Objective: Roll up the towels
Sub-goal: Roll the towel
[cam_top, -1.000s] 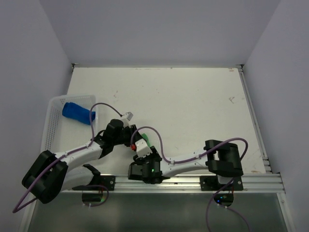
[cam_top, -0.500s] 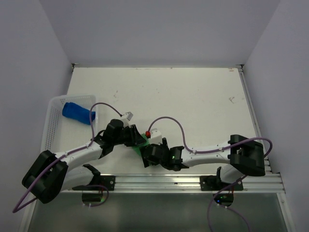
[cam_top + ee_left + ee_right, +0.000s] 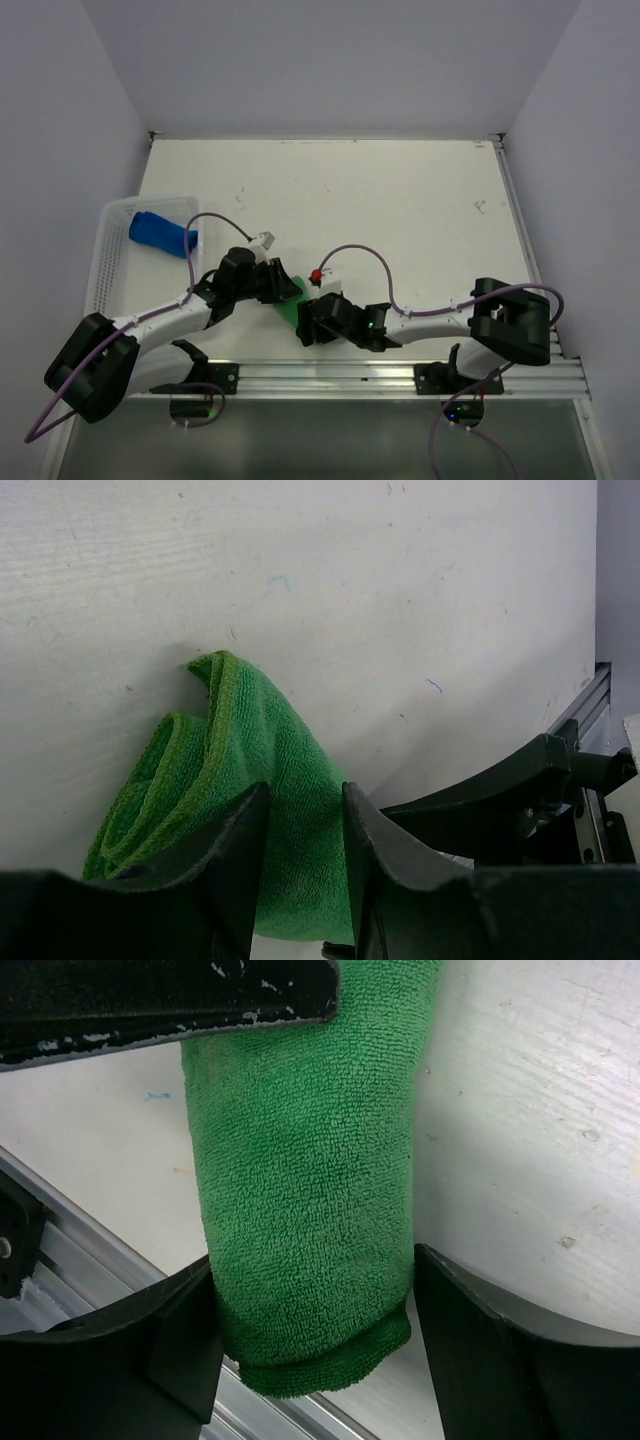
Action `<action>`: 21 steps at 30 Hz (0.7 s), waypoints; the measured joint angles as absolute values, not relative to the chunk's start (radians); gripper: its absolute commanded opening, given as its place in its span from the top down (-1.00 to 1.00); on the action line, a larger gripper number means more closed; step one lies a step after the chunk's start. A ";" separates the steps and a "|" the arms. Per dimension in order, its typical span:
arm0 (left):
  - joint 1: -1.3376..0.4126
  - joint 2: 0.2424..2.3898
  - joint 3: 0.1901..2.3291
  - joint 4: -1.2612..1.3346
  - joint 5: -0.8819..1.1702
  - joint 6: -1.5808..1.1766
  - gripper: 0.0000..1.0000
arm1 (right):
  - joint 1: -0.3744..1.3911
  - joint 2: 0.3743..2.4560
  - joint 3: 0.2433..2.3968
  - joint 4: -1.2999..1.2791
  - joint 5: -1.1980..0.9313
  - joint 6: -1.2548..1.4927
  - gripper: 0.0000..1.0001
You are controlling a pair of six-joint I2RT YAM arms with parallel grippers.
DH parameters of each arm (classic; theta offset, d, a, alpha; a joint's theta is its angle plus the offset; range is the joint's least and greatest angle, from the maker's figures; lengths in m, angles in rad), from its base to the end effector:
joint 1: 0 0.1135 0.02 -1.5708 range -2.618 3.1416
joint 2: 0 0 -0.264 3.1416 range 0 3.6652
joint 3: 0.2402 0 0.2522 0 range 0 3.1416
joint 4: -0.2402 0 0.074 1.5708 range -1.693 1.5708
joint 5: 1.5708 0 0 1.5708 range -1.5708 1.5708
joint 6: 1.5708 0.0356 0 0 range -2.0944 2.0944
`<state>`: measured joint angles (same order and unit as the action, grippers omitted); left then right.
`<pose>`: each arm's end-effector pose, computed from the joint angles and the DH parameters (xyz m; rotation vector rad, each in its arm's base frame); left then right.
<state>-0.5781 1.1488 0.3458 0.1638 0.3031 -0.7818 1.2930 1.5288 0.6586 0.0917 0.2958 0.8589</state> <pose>0.1716 -0.1247 0.1554 -0.0605 2.3981 -1.0400 0.0894 0.2757 0.1528 -0.3740 2.3968 0.7199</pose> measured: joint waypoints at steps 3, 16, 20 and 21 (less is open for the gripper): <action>-0.578 1.144 0.345 0.162 0.301 -0.782 0.20 | 1.293 1.535 0.655 0.108 0.288 0.858 -0.20; -0.579 1.126 0.454 -0.026 0.247 -0.767 -0.66 | 1.370 1.584 0.712 0.072 0.427 0.814 0.45; -0.578 1.129 0.578 -0.186 0.160 -0.762 -0.99 | 1.419 1.623 0.765 0.014 0.527 0.819 0.59; -0.577 1.129 0.609 -0.224 0.136 -0.763 -0.99 | 1.430 1.633 0.777 -0.003 0.554 0.828 0.60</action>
<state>-0.5774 1.1290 0.6094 -0.2241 0.1356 -0.7631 1.4296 1.6329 0.7769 -0.0032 0.5541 0.8276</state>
